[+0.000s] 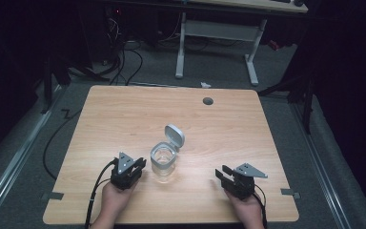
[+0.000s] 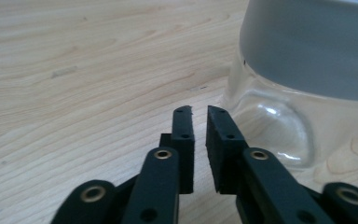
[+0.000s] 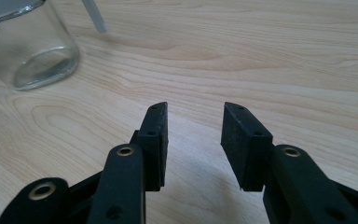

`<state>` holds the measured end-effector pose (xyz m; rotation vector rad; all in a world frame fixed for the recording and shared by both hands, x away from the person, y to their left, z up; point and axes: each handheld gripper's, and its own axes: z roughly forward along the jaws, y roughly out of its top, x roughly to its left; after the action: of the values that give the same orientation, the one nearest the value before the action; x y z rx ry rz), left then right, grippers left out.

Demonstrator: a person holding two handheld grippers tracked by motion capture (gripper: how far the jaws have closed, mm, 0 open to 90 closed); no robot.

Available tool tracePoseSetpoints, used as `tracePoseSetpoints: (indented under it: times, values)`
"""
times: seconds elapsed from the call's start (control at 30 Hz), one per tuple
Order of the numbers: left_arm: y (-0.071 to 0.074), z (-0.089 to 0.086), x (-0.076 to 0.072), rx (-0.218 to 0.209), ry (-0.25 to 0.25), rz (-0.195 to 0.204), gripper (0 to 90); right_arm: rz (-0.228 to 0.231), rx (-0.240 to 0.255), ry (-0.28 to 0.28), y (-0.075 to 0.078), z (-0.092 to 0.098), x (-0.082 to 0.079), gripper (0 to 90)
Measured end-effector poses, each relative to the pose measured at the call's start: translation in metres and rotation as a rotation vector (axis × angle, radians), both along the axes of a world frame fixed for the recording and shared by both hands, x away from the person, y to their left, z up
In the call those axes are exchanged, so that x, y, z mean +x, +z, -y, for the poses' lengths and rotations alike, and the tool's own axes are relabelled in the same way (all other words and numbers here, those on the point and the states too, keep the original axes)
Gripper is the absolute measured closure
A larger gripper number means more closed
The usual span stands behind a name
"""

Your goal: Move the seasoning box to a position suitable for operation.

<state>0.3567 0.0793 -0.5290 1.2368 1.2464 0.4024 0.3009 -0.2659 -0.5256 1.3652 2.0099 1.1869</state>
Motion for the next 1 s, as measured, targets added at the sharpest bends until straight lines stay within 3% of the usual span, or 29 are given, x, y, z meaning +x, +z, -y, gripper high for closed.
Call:
tracePoseSetpoints:
  times: [0.1,0.17,0.27,0.63,0.8,1.0]
  values:
    - [0.002,0.002,0.005,-0.041,-0.017,0.001,90.0,0.004,-0.008,-0.013,0.001,0.002,-0.004,70.0]
    - [0.001,0.005,0.008,-0.032,-0.018,0.007,90.0,0.006,-0.012,-0.003,0.002,0.003,-0.008,72.6]
    - [0.001,0.011,0.010,-0.034,-0.024,0.019,90.0,0.010,-0.043,0.000,0.001,0.003,-0.015,72.5]
    - [0.002,0.012,0.004,-0.028,-0.069,0.028,90.0,0.026,-0.057,-0.004,0.003,-0.003,-0.024,67.4]
    - [0.001,0.016,-0.001,-0.010,-0.085,0.023,90.0,0.046,-0.047,-0.008,0.005,-0.001,-0.026,67.4]
    - [0.002,0.019,-0.007,-0.020,-0.088,0.018,89.7,0.065,-0.034,-0.019,0.007,0.009,-0.027,67.5]
